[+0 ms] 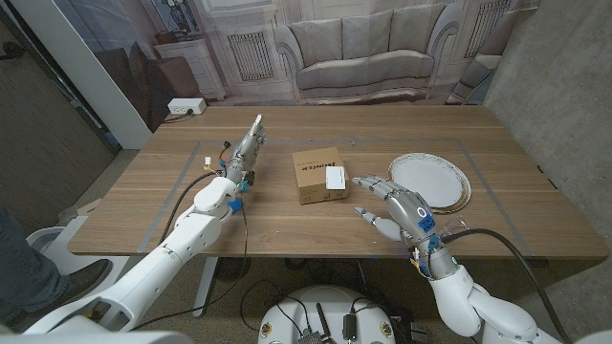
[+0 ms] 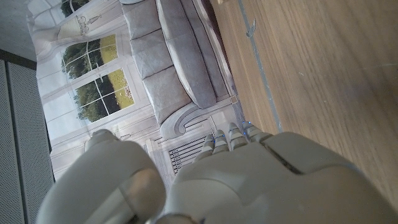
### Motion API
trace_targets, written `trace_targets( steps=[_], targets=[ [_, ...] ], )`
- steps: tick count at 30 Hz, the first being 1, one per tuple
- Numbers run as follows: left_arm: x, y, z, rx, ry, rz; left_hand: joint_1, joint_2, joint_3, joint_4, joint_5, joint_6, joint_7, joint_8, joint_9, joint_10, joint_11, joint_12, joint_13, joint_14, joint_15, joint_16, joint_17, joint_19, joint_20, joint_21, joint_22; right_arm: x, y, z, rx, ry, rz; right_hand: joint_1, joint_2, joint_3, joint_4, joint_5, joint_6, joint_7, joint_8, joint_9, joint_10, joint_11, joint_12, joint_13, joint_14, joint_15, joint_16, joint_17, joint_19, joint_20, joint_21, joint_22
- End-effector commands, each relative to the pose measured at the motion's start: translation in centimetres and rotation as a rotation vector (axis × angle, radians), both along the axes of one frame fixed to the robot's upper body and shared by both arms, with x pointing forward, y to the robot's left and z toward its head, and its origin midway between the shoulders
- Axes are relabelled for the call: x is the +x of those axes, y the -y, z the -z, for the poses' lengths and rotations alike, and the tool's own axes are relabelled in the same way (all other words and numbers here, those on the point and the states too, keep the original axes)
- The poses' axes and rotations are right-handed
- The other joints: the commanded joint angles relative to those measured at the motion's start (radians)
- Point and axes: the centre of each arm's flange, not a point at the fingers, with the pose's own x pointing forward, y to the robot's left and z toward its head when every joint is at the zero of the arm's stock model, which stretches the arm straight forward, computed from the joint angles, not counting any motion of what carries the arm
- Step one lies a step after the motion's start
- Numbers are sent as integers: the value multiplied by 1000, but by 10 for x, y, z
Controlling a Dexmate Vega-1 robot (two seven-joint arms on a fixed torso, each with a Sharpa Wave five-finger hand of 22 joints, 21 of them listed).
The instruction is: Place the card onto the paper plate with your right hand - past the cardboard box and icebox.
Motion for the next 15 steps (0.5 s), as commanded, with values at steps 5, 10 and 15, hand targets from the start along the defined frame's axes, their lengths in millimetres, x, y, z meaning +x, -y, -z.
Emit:
trace_targets(
  steps=[5, 10, 15],
  targets=[
    [-5, -5, 5, -16, 10, -5, 7, 2, -7, -1, -2, -5, 1, -4, 3, -7, 0, -3, 5, -8, -4, 1, 4, -11, -38, -3, 2, 0, -7, 1, -36, 27, 39, 105, 25, 12, 14, -7, -3, -18, -3, 6, -2, -13, -8, 2, -22, -178, 3, 10, -18, -163, -6, 9],
    [-6, -5, 6, -22, 12, -5, 7, 3, -8, -1, -2, -5, 0, -4, 3, -6, 0, -3, 5, -8, -4, 1, 4, -11, -38, -3, 2, 1, -9, 1, -50, 35, 44, 106, 26, 8, 19, -10, 2, -20, -1, 6, 2, -11, -6, 2, -21, -174, 5, 11, -16, -162, -5, 9],
    [-6, -6, 6, -24, 13, -5, 7, 3, -8, -1, -2, -4, 0, -3, 3, -7, 0, -3, 5, -8, -4, 1, 4, -11, -38, -3, 2, 3, -11, 1, -61, 39, 48, 102, 29, 2, 30, -15, 13, -20, 3, 7, 10, -10, -4, 2, -16, -171, 8, 13, -11, -161, -2, 11]
  ],
)
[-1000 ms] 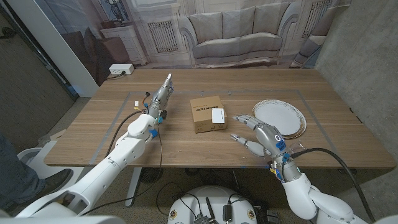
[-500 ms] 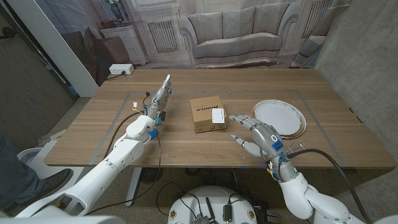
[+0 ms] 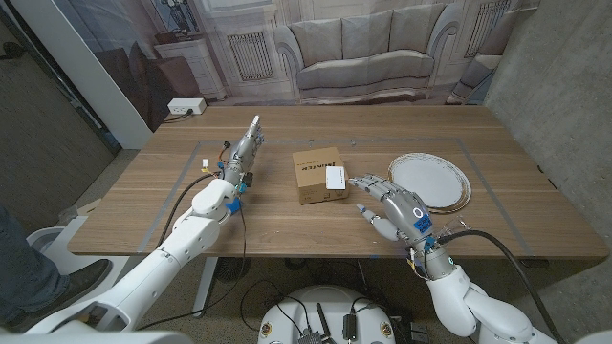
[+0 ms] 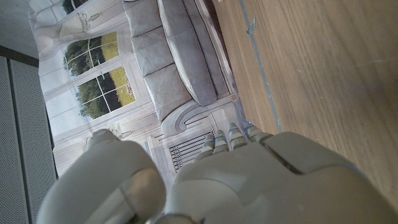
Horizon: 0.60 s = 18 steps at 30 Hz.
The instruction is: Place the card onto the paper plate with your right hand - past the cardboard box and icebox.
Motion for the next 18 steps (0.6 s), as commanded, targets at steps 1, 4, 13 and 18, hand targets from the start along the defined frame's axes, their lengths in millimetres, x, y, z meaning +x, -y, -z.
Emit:
trace_targets(
  steps=[1, 4, 13, 18],
  targets=[
    [-2, -2, 2, -10, 5, -1, 5, 1, -6, 2, -2, -4, 0, -3, 3, -7, 0, -3, 5, -8, -4, 1, 4, -8, -41, -3, 2, 3, -5, 1, -32, 18, 21, 4, 2, -4, 12, -9, 11, -4, 4, 2, 12, 1, 4, 2, 4, -175, 8, 5, 3, -164, 2, 6],
    [-1, -1, 1, -8, 6, -1, 5, 1, -6, 2, -2, -4, 1, -3, 3, -7, 1, -3, 5, -8, -4, 1, 4, -8, -41, -3, 2, 5, -5, 1, -34, 21, 23, 0, 4, -10, 20, -14, 25, -8, 8, 3, 18, 0, 5, 2, 8, -175, 10, 5, 5, -164, 3, 7],
    [0, -1, -1, -7, 8, 4, 5, 1, -8, 2, -3, -4, 1, -3, 3, -6, 0, -3, 5, -8, -4, 1, 4, -8, -40, -2, 2, 11, -8, 2, -48, 34, 46, -2, 7, -20, 31, -25, 46, -12, 12, 3, 34, -2, 8, 2, 21, -175, 11, 5, 11, -164, 8, 10],
    [0, -1, 0, -7, 7, 4, 5, 2, -8, 2, -3, -3, 1, -3, 3, -6, 0, -2, 5, -8, -4, 1, 4, -8, -39, -2, 3, 15, -9, 4, -55, 50, 66, -9, 8, -29, 39, -32, 54, -14, 11, 3, 44, -1, 10, 2, 24, -173, 10, 6, 11, -163, 9, 11]
  ],
)
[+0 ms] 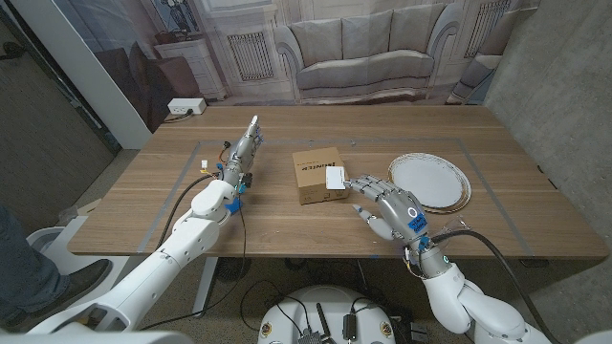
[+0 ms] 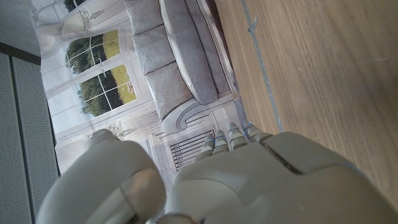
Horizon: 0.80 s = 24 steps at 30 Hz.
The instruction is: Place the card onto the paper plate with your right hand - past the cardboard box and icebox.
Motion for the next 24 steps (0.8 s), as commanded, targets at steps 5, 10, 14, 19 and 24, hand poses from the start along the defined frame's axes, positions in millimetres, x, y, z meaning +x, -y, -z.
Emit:
trace_targets(
  steps=[5, 10, 14, 19, 24],
  targets=[
    [0, 0, 1, -1, -1, 0, 6, 2, -9, 2, -4, -3, 1, -3, 3, -6, 0, -3, 5, -8, -4, 1, 4, -10, -37, -3, 2, 14, -3, 4, -27, 36, 50, -7, 5, -14, 13, -11, 24, -8, 7, 3, 24, 0, 10, 2, 17, -171, 6, 4, 11, -158, 7, 5],
    [-2, -1, 2, -2, -1, -4, 6, 2, -10, 2, -4, -3, 1, -3, 3, -6, 0, -3, 5, -9, -4, 1, 4, -10, -36, -2, 3, 18, -3, 3, -37, 31, 50, -5, 7, -20, 16, -16, 31, -5, 5, 3, 27, -1, 8, 2, 21, -170, 4, 4, 13, -157, 10, 6],
    [-3, 0, 2, -3, 0, -3, 6, 3, -11, 3, -4, -3, 1, -3, 3, -7, 0, -3, 5, -8, -4, 2, 4, -9, -36, -2, 3, 22, -4, 4, -43, 29, 47, -5, 9, -23, 17, -19, 33, -6, 3, 3, 30, -1, 7, 2, 24, -170, 4, 4, 16, -157, 12, 6],
    [-4, -1, 4, -5, 0, -6, 6, 3, -11, 3, -5, -2, 1, -3, 3, -7, 0, -3, 5, -9, -5, 2, 4, -10, -36, -2, 3, 26, -5, 4, -52, 28, 47, -6, 11, -26, 19, -21, 36, -7, 2, 3, 33, -1, 6, 2, 30, -170, 6, 4, 18, -158, 13, 6],
    [-4, -3, 3, -8, 0, -5, 6, 3, -12, 3, -5, -2, 1, -3, 3, -6, 0, -3, 5, -9, -5, 1, 4, -10, -36, -2, 3, 31, -9, 2, -68, 27, 48, -5, 15, -31, 20, -24, 42, -8, 1, 3, 38, -2, 6, 2, 33, -170, 4, 4, 21, -157, 16, 7]
  ],
)
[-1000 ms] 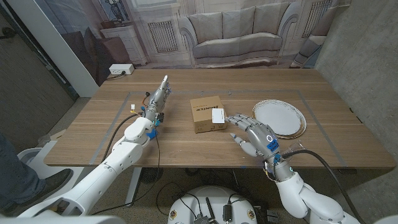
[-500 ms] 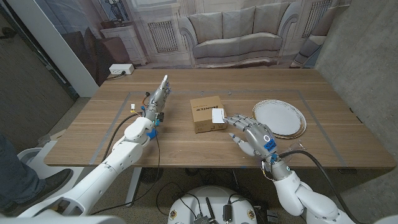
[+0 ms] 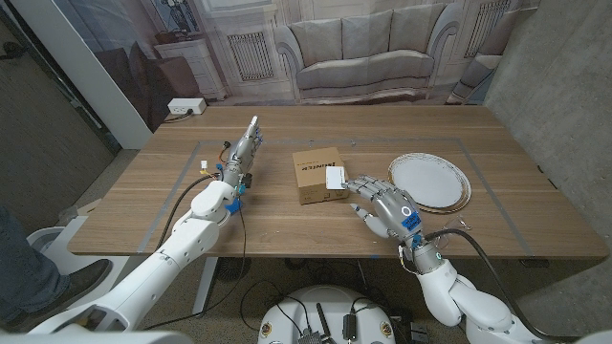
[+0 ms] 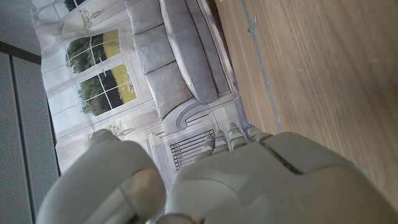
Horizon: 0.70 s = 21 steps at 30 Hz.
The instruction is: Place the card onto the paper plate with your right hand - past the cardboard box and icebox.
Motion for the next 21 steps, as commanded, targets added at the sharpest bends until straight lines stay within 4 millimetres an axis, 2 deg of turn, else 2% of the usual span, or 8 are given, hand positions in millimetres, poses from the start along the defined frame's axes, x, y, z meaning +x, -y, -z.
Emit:
trace_targets(
  steps=[1, 21],
  targets=[
    [-2, -3, 1, -4, 0, -2, 7, 3, -8, -2, -1, -2, 1, -3, 3, -7, 0, -3, 5, -9, -4, 2, 4, -6, -32, -2, 3, 11, -5, -2, -30, -3, 4, 4, 7, -6, 0, -2, 11, 2, 0, 3, 11, -3, -1, 2, 10, -169, 4, 2, 9, -159, 8, 4],
    [2, -7, -1, -9, -2, 2, 8, 5, -11, -2, -2, -3, 1, -3, 3, -7, 0, -3, 5, -10, -5, 1, 4, -7, -33, -2, 3, 31, -18, -6, -58, 17, 12, 12, 19, -26, 2, -9, 22, -1, -5, 3, 20, -4, -7, 2, 23, -169, 3, 2, 13, -159, 16, 5]
  ],
)
